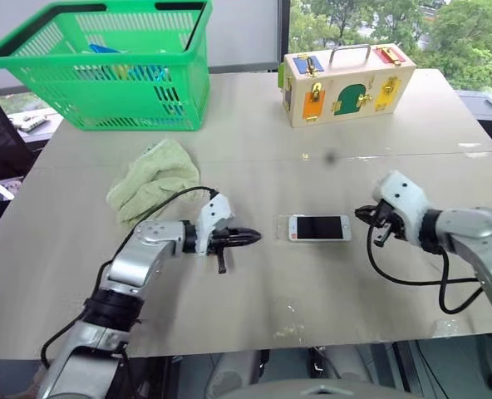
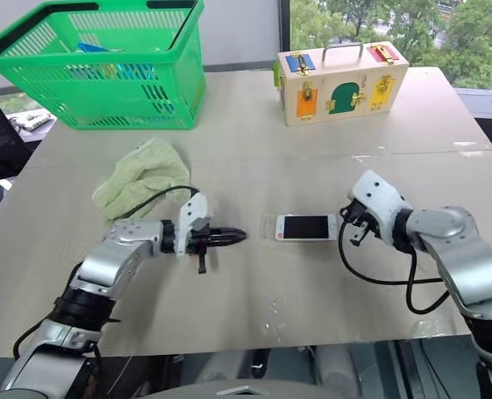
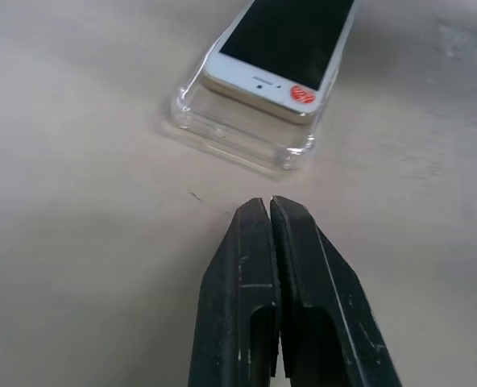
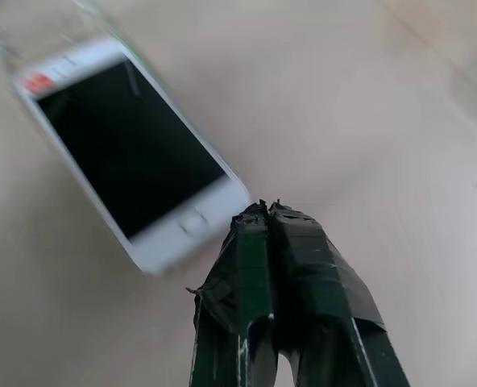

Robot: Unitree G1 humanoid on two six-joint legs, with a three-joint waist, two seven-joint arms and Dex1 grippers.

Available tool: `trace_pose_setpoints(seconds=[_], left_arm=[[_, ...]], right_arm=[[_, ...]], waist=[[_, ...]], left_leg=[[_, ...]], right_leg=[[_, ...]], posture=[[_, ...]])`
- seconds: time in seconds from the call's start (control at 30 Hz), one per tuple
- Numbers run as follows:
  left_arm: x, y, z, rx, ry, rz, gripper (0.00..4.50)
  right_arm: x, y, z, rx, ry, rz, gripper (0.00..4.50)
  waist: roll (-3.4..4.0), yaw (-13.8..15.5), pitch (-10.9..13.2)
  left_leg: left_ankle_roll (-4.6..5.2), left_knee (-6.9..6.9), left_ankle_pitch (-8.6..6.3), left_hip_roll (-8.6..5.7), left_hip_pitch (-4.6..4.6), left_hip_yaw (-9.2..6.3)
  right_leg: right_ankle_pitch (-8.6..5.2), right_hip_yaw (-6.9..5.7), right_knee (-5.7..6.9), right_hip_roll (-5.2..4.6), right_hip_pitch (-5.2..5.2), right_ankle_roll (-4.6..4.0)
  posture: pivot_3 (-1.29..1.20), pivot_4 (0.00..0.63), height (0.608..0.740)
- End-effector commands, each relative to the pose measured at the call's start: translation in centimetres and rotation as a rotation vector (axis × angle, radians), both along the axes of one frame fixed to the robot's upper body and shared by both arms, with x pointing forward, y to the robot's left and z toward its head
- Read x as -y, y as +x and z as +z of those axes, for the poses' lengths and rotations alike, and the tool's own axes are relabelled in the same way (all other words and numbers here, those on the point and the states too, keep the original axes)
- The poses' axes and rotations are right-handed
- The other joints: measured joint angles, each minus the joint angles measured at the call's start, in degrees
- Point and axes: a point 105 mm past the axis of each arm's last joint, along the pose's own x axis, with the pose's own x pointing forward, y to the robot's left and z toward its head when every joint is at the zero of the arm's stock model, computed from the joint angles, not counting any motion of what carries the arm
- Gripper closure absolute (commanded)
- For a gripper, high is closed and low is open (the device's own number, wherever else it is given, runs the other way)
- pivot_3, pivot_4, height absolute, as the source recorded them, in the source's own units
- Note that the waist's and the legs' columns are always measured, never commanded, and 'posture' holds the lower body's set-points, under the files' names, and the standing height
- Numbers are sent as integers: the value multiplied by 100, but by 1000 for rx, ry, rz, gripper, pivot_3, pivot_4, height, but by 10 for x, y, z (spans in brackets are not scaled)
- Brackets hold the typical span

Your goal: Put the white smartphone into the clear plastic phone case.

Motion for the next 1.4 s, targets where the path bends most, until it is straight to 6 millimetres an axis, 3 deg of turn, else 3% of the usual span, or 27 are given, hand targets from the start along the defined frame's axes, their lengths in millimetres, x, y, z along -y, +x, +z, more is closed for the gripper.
trace_pose_setpoints(seconds=[0.03,0.23,0.57,0.8,1.03,1.13,1.3,1.4], left_arm=[[7,6,3,34,11,-6,4414],[16,11,1,42,14,1,4414],[22,13,-4,51,29,-3,4414],[23,15,-5,55,29,6,4414],[21,14,-8,52,31,13,4414],[16,15,-4,53,9,27,4414],[2,4,25,14,-135,4,4414],[2,2,36,0,-157,0,4414]], right_arm=[[8,-2,5,47,-56,-37,4500],[3,-2,-11,18,-85,-37,4500],[-38,7,-16,34,-99,130,4500],[-82,8,-30,-4,-84,288,4500],[-98,-1,-30,-37,-22,338,4500],[-88,1,-26,-28,-18,297,4500],[-45,8,0,25,64,136,4500],[-34,6,12,36,127,103,4500]], waist=[[-2,1,3],[-3,-5,3],[-4,-3,4],[-7,-20,1],[-7,-72,-2],[-7,-97,-2],[-8,-109,7],[-7,-104,13]], left_leg=[[0,2,0,0,-2,0],[0,13,0,2,-3,-2],[0,19,0,1,-1,-4],[0,20,1,2,19,-5],[0,20,1,7,30,-6],[-1,20,1,8,30,-6],[-1,20,1,6,18,-6],[-1,19,1,4,7,-7]], right_leg=[[0,-1,0,0,0,0],[0,-5,2,2,2,3],[0,-10,2,3,10,3],[0,-9,4,6,20,4],[-3,-6,11,14,24,10],[1,-6,11,14,24,3],[1,-5,11,13,17,1],[2,-6,10,10,12,0]], posture=[[0,150,740],[0,150,740],[0,150,740],[0,150,740],[0,150,740],[0,150,740],[0,150,740],[0,150,740]])
